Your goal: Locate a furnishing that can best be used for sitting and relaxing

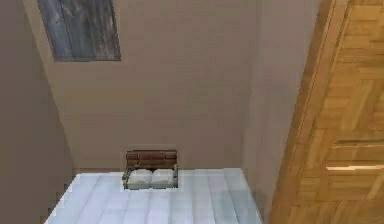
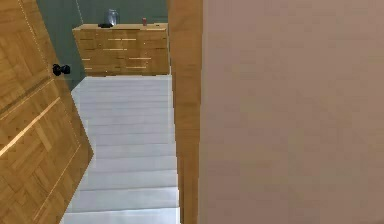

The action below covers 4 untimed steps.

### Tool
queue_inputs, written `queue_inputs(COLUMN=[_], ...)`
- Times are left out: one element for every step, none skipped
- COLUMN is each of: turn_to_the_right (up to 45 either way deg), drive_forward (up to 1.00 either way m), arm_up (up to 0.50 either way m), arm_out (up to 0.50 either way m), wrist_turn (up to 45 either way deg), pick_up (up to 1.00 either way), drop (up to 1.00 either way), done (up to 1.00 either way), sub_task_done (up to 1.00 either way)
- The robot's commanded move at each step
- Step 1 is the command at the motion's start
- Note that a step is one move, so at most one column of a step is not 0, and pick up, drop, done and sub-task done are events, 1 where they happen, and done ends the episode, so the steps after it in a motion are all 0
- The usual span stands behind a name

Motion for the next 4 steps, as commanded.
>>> queue_inputs(turn_to_the_right=[0.0, 45.0, 18.0, 0.0], drive_forward=[0.1, 0.0, 0.0, 0.8], arm_up=[0.0, 0.0, 0.0, 0.0], arm_out=[0.0, 0.0, 0.0, 0.0], wrist_turn=[0.0, 0.0, 0.0, 0.0], pick_up=[0.0, 0.0, 0.0, 0.0], drop=[0.0, 0.0, 0.0, 0.0], done=[0.0, 0.0, 0.0, 0.0], sub_task_done=[0.0, 0.0, 0.0, 0.0])
